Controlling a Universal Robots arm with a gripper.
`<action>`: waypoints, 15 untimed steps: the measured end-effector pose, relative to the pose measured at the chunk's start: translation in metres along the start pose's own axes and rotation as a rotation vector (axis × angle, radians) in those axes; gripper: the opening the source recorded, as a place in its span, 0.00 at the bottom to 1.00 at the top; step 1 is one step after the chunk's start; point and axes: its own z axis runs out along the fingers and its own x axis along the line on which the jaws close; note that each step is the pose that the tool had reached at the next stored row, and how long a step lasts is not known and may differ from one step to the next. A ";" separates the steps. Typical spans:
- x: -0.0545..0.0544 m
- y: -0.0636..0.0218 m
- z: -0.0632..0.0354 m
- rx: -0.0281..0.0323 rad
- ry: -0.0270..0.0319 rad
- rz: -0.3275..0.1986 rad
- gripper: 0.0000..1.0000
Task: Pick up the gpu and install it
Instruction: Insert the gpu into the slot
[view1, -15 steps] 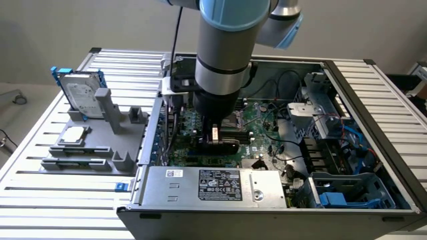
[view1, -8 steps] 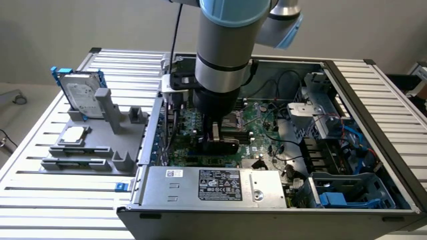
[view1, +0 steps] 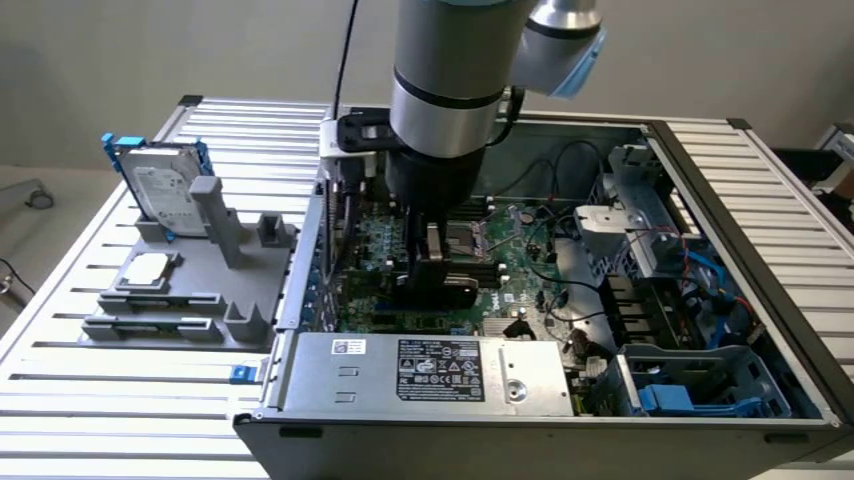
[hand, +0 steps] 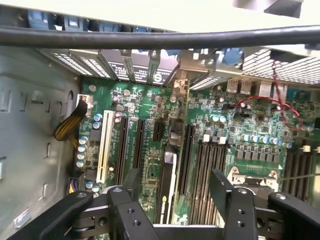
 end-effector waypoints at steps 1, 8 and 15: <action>0.000 0.0002 -0.0035 0.0000 -0.0003 0.000 0.66; -0.003 0.0007 -0.0139 0.0003 -0.0027 0.000 0.41; -0.005 0.0002 -0.0078 0.0004 -0.0027 0.002 0.11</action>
